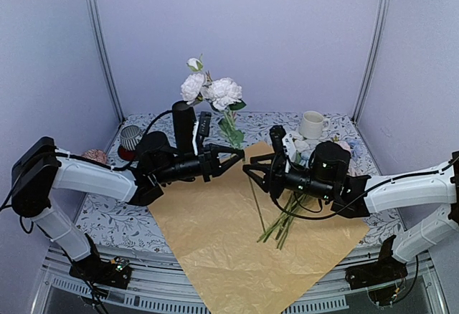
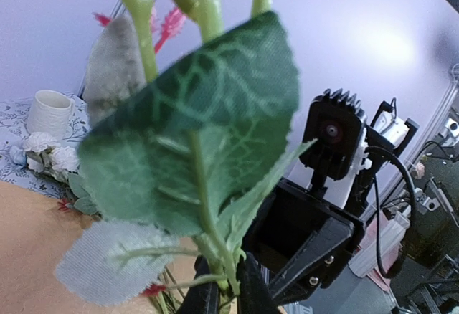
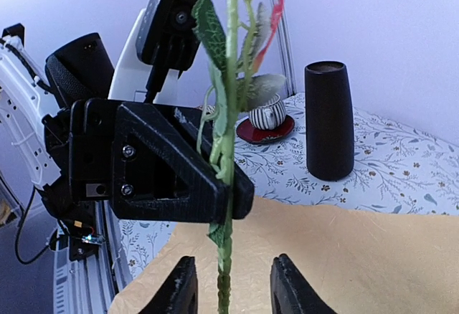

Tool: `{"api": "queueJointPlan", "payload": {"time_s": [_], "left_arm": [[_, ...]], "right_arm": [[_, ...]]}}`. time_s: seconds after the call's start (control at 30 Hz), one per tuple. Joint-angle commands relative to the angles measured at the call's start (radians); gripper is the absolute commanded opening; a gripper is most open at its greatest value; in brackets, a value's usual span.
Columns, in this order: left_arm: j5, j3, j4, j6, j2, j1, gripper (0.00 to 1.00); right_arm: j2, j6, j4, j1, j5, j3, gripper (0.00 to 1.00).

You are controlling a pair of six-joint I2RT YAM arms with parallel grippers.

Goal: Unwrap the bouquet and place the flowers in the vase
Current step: Pass from the right arm to the left, then place the fake flower in the vase.

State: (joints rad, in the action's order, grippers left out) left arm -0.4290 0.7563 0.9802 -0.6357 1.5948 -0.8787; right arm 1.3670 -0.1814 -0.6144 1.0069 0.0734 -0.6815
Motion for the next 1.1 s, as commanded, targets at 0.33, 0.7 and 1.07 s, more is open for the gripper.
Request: {"api": "queueJointPlan", "payload": {"time_s": [0.33, 0.7, 1.07], "left_arm": [[0.08, -0.077, -0.215, 0.112, -0.223, 0.144, 0.07], [0.184, 0.063, -0.537, 0.255, -0.406, 0.324, 0.05], [0.175, 0.28, -0.631, 0.252, -0.415, 0.528, 0.04]], "right_arm": [[-0.213, 0.002, -0.013, -0.101, -0.062, 0.137, 0.8], [-0.232, 0.167, 0.069, -0.128, -0.136, 0.063, 0.99], [-0.105, 0.273, -0.28, -0.127, -0.269, 0.258, 0.99]]}}
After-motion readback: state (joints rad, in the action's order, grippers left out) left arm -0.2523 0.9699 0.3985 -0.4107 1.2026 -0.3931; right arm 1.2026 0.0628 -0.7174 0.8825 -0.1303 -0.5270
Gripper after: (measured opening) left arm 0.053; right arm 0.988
